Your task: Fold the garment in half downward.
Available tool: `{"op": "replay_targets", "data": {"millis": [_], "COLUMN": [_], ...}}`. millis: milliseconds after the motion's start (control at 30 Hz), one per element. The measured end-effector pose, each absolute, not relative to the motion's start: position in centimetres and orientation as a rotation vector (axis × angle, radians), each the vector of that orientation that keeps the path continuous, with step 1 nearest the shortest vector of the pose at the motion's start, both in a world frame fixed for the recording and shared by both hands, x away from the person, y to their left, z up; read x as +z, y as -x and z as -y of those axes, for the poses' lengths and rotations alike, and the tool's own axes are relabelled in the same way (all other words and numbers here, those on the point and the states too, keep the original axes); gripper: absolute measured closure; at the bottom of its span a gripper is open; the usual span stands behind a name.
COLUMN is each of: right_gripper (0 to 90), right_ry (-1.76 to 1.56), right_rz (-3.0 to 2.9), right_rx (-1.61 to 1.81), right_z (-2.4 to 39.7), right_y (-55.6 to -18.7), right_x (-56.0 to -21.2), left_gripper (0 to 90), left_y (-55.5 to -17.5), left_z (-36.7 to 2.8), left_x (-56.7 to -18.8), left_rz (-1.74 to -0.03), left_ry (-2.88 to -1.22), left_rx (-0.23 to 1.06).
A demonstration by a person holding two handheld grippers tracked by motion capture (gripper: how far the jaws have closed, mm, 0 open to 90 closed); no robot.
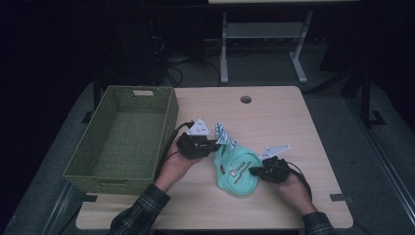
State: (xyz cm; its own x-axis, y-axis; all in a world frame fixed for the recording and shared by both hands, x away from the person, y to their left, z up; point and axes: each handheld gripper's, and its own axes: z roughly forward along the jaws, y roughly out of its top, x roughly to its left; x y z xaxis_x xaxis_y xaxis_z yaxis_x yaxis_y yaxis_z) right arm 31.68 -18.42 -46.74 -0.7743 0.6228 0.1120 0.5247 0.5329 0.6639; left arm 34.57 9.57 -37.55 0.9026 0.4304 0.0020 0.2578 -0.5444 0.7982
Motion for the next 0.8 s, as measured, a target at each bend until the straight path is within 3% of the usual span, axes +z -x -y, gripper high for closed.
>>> {"op": "replay_targets", "data": {"millis": [800], "right_gripper": [89.7], "right_ry": [-1.045], "right_rz": [-2.563], "right_rx": [1.095], "right_z": [20.4], "right_y": [-31.8], "right_x": [-46.2], "left_gripper": [80.4], "left_y": [-31.7], "left_z": [-5.4], "left_x": [-40.1], "left_rz": [-0.263], "left_ry": [-2.281], "left_rx": [0.08]}}
